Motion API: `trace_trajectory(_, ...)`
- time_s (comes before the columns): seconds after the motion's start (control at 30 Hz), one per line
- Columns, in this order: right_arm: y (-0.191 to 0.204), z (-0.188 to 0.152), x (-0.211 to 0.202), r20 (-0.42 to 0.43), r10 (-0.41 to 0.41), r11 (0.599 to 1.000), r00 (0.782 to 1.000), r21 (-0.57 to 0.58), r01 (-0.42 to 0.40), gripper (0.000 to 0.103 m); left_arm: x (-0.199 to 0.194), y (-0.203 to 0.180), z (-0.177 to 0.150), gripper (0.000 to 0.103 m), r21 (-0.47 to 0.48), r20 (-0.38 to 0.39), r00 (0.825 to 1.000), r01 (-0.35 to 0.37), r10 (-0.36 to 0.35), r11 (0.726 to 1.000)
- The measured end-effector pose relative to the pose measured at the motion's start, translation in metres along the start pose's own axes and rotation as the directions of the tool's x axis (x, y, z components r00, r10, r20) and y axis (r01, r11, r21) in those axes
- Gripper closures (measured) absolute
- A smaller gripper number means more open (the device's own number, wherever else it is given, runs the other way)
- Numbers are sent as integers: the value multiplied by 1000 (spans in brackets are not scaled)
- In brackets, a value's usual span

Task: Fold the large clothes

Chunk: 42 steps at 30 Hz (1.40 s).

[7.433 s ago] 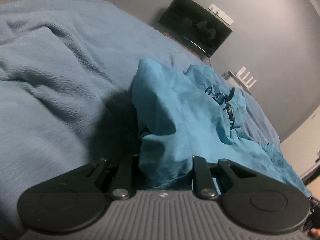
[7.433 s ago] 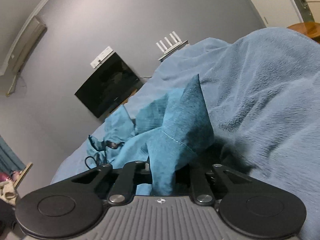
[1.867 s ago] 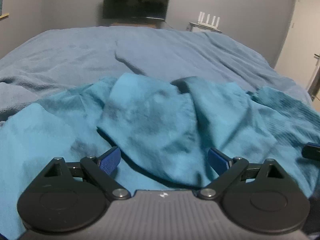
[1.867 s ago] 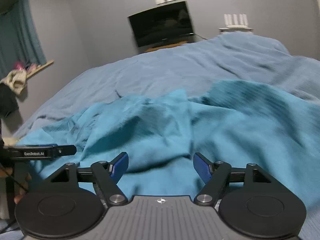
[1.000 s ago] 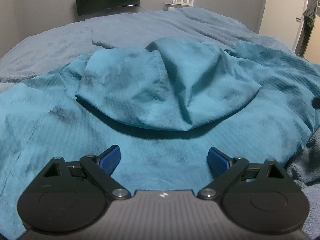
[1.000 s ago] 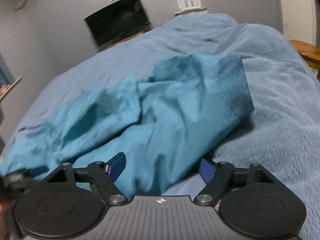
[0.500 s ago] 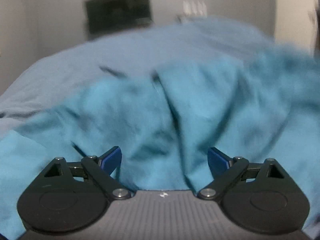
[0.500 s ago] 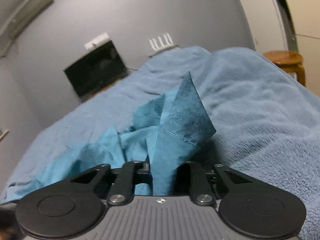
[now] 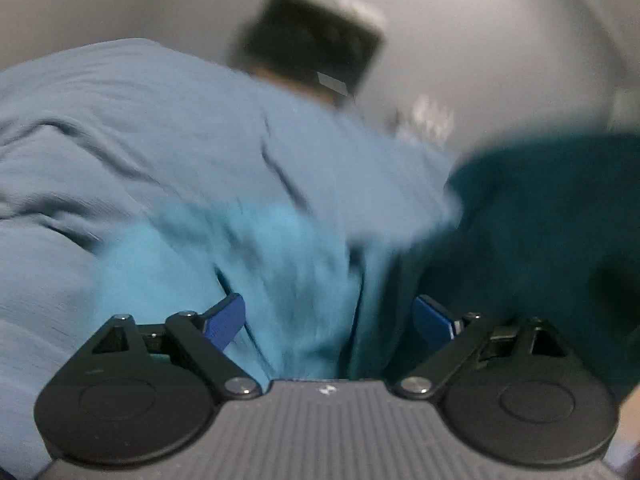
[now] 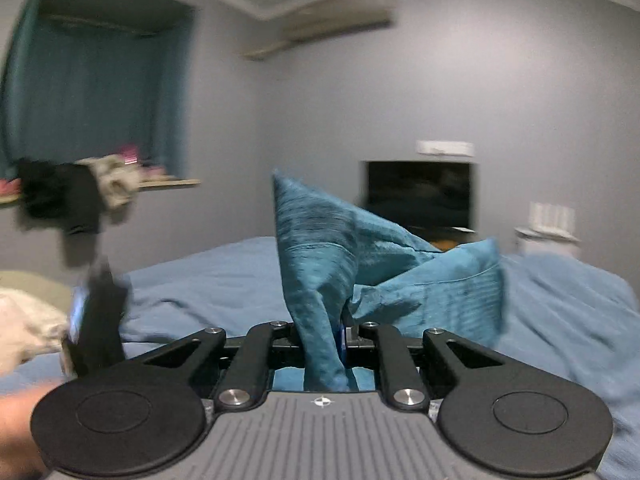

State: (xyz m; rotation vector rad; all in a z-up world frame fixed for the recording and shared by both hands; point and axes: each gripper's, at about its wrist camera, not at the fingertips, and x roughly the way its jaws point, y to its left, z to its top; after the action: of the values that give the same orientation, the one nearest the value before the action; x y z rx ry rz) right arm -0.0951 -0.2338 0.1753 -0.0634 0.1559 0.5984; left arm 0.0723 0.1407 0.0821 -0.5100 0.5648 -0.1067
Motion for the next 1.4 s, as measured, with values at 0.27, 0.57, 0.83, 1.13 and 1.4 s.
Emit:
trace_trajectory(0.27,81,-21,53,-27,208,971,978,-118,-210,88,-66,37,67,11,-141,78,993,94,-84,986)
trace_trajectory(0.57,114,-72,87,-196,362,907,912,-154,-393,88,-57,46,76,11,-66,-16,1000,-20,19,998)
trace_trajectory(0.83,97,-84,102,-261,436,875,861,-99,-473,81,9,-15,45,11,165,-160,987,49,-22,985)
trace_trajectory(1.13,31,-71,64,-304,496,852,814,-13,-524,43,55,9,28,15,179,-224,970,-50,90,983)
trace_trajectory(1.4,-70,-46,54,-222,291,955,931,123,-269,40,49,23,17,15,162,-208,976,-32,66,986)
